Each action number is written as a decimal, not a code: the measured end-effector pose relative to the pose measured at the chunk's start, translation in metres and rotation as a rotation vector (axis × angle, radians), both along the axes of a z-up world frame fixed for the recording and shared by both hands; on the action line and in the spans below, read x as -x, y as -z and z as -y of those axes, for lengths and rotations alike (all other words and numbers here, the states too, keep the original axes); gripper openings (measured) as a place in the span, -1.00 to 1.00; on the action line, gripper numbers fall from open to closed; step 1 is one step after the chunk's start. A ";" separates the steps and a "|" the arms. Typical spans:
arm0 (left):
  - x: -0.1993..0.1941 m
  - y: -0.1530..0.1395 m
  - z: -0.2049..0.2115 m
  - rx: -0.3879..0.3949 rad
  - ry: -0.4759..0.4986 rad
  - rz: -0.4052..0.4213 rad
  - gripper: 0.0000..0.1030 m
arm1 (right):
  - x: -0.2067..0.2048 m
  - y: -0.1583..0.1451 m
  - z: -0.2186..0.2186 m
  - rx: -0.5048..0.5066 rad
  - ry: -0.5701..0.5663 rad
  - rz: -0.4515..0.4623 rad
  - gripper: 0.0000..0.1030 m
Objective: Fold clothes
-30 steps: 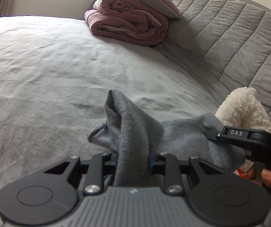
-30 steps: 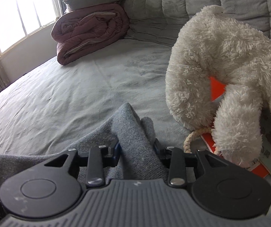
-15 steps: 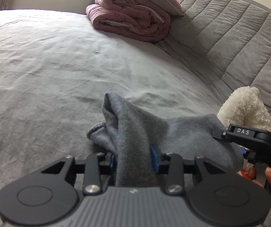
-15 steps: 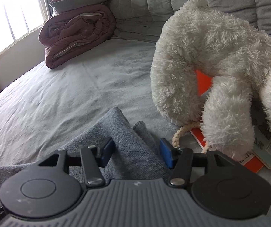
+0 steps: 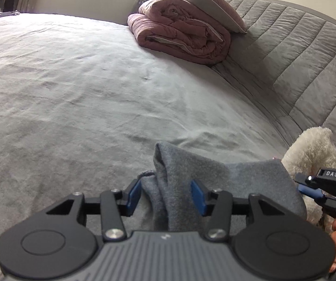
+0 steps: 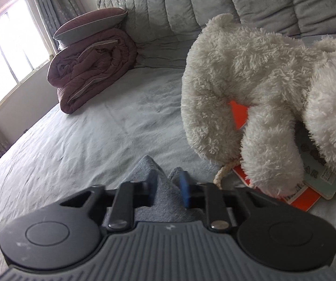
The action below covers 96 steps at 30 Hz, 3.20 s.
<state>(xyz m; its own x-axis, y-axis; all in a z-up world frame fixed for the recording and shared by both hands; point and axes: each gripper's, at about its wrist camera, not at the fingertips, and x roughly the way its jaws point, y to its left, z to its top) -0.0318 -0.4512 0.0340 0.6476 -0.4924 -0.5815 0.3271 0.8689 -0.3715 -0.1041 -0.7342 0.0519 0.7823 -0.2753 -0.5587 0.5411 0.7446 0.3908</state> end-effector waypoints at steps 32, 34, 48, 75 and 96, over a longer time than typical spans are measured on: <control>0.027 0.000 0.042 -0.064 0.128 0.247 -0.13 | -0.028 0.008 -0.066 0.146 -0.378 -0.090 -0.58; 0.022 0.012 0.041 -0.100 0.107 0.234 -0.17 | -0.030 0.012 -0.069 0.178 -0.395 -0.109 -0.58; 0.013 0.015 0.002 -0.051 0.002 0.182 -0.19 | -0.017 0.006 -0.047 0.134 -0.256 -0.063 -0.58; 0.031 0.029 0.043 -0.189 0.103 0.270 -0.13 | -0.015 0.028 -0.038 0.231 -0.138 -0.166 -0.81; 0.032 0.032 0.047 -0.235 0.122 0.270 -0.13 | -0.019 0.032 -0.036 0.244 -0.073 -0.173 -0.88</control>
<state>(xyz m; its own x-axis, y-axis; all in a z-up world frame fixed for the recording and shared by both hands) -0.0637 -0.4979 0.0018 0.7382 -0.4486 -0.5038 0.4922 0.8689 -0.0525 -0.0853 -0.6979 0.0200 0.7042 -0.3645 -0.6093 0.5256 0.8446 0.1021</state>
